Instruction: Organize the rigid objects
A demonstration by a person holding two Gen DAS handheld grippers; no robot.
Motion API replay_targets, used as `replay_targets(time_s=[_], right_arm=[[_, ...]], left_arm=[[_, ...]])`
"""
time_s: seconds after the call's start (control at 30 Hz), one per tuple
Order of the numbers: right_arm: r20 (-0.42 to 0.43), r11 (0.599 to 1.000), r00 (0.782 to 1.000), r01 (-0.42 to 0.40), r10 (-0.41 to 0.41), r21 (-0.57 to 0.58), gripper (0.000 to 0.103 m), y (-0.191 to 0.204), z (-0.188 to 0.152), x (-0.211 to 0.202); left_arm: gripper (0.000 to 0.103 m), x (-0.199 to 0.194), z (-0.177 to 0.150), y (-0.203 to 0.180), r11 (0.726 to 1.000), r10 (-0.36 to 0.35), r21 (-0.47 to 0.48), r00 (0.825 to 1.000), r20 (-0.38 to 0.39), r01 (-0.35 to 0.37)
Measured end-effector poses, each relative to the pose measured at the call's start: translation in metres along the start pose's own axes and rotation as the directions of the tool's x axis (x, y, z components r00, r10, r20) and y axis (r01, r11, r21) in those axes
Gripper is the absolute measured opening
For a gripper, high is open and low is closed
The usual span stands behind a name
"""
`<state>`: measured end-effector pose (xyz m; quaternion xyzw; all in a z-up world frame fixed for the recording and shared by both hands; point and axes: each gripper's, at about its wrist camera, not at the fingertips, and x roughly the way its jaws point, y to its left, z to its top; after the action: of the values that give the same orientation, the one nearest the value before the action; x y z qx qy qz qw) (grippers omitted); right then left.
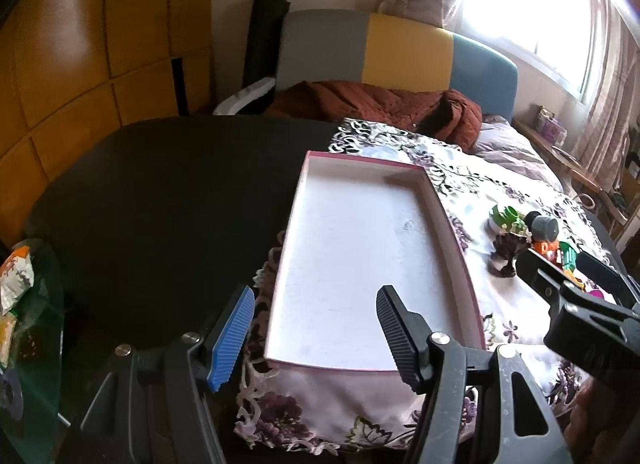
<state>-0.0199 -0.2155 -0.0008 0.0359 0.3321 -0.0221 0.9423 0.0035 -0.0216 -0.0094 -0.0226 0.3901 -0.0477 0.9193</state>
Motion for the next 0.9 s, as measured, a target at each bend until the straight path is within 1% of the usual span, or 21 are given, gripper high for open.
replay_targets(time_s=[0.1,0.17,0.2,0.27,0.33,0.4,0.5,0.53,0.57,0.6,0.7,0.8,0.9], right_arm=[[0.002,1.000,1.000,0.011,-0.011,0.011,0.103,-0.010,0.003,0.002],[-0.003,1.000,1.000,0.013,-0.013,0.019,0.103,-0.019,0.006,0.004],[-0.005,1.000,1.000,0.019,-0.019,0.020,0.103,-0.024,0.007,0.004],[-0.010,0.999,0.999,0.037,-0.037,0.026,0.103,-0.036,0.011,0.006],[-0.018,0.998,0.999,0.032,-0.031,0.050,0.103,-0.050,0.014,0.006],[-0.023,0.995,0.999,0.032,-0.030,0.098,0.103,-0.071,0.018,0.004],[-0.024,0.984,0.999,0.032,-0.028,0.177,0.103,-0.111,0.025,-0.002],[-0.029,0.977,0.999,0.030,-0.025,0.211,0.103,-0.126,0.028,-0.004],[-0.036,0.966,0.999,0.037,-0.029,0.254,0.103,-0.146,0.031,-0.007],[-0.037,0.960,0.999,0.043,-0.034,0.278,0.103,-0.159,0.034,-0.010],[-0.048,0.935,0.997,0.074,-0.061,0.347,0.103,-0.204,0.039,-0.019],[-0.079,0.916,0.994,0.097,-0.071,0.390,0.103,-0.238,0.039,-0.020],[-0.087,0.907,0.993,0.105,-0.075,0.407,0.103,-0.260,0.037,-0.021]], left_arm=[[0.065,0.003,0.004,-0.005,0.999,-0.045,0.011,0.999,-0.019,0.045],[0.067,0.004,0.008,-0.011,0.996,-0.084,0.018,0.996,-0.032,0.085],[0.071,0.005,0.009,-0.014,0.994,-0.109,0.017,0.993,-0.038,0.110],[0.073,0.007,0.014,-0.020,0.986,-0.168,0.008,0.985,-0.050,0.168],[0.075,0.010,0.018,-0.028,0.970,-0.243,-0.007,0.967,-0.074,0.243],[0.079,0.013,0.021,-0.034,0.957,-0.290,-0.018,0.953,-0.089,0.289],[0.087,0.016,0.028,-0.051,0.925,-0.378,-0.010,0.919,-0.109,0.379],[0.087,0.017,0.032,-0.061,0.906,-0.421,0.000,0.898,-0.130,0.424],[0.087,0.019,0.034,-0.070,0.891,-0.448,0.011,0.882,-0.146,0.454],[0.088,0.020,0.037,-0.079,0.881,-0.463,0.026,0.872,-0.158,0.473],[0.090,0.023,0.045,-0.111,0.850,-0.500,0.091,0.849,-0.173,0.519],[0.091,0.033,0.052,-0.144,0.831,-0.499,0.148,0.837,-0.226,0.536],[0.090,0.045,0.055,-0.168,0.828,-0.474,0.199,0.844,-0.249,0.524]])
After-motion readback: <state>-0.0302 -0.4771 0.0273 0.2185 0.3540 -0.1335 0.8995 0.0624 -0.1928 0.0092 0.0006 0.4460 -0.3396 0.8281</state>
